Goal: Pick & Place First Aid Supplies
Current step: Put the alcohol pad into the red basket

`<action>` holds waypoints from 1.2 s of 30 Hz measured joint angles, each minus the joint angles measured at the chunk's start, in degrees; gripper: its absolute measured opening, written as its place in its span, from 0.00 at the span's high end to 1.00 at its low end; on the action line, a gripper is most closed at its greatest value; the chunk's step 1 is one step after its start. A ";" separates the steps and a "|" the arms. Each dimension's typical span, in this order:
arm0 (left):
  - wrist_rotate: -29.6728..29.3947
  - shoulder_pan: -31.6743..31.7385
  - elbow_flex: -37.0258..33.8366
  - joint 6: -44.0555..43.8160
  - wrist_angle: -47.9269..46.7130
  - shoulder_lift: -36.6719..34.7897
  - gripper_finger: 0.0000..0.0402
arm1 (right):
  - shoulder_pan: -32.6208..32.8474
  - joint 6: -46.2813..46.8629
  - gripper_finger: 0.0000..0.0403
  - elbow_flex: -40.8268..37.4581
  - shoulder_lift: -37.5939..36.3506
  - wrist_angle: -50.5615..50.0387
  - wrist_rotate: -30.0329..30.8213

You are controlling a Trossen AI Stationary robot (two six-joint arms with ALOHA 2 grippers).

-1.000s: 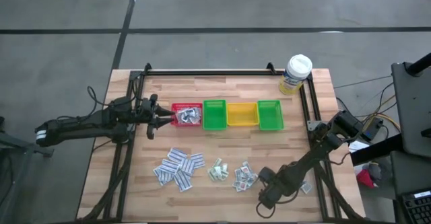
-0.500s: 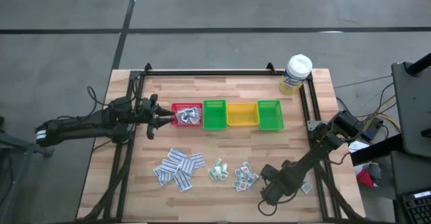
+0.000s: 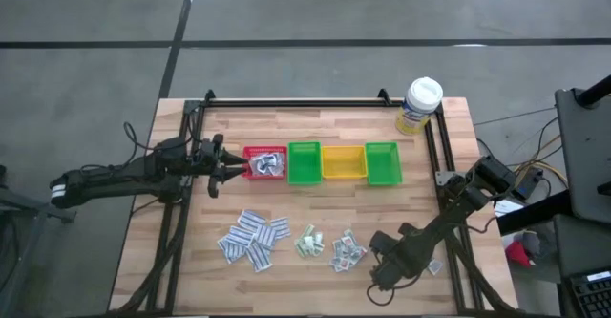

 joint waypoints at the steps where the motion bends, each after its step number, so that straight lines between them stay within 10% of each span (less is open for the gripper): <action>1: 0.00 0.00 0.00 -0.06 0.00 0.00 0.69 | 0.02 -0.54 0.98 0.07 -0.02 0.05 -0.07; 36: 0.02 -0.02 0.00 -0.13 -0.01 0.02 0.69 | 3.80 -0.78 0.73 3.61 2.69 1.63 -3.29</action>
